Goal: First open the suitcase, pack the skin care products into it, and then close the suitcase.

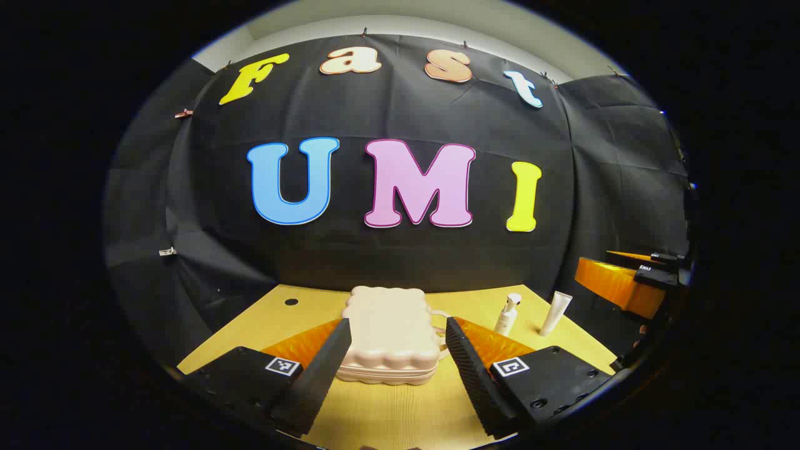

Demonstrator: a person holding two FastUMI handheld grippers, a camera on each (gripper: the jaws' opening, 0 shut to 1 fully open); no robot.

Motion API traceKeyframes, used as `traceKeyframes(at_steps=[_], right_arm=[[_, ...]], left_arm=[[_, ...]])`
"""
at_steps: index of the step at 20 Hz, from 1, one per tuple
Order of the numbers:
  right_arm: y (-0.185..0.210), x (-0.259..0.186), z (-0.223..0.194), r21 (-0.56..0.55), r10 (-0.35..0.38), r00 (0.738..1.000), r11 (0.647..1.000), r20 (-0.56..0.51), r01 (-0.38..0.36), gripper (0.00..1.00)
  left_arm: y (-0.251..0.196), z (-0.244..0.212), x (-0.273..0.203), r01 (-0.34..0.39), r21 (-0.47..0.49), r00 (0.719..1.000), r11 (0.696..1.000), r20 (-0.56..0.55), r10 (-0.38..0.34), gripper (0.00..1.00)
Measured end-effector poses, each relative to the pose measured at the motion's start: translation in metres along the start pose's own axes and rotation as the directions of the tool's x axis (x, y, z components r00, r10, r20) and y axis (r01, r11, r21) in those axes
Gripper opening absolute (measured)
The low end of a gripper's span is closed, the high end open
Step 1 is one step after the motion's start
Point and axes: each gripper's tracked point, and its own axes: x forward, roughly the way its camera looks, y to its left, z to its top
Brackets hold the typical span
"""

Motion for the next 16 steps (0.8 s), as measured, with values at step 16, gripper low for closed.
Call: traceKeyframes(at_steps=[16], right_arm=[[-0.016, 0.029, -0.009, -0.017, -0.032, 0.999, 0.999, -0.015, 0.031, 0.97]], left_arm=[[0.002, -0.022, 0.039, 0.022, 0.020, 0.997, 1.000, -0.068, -0.021, 0.96]])
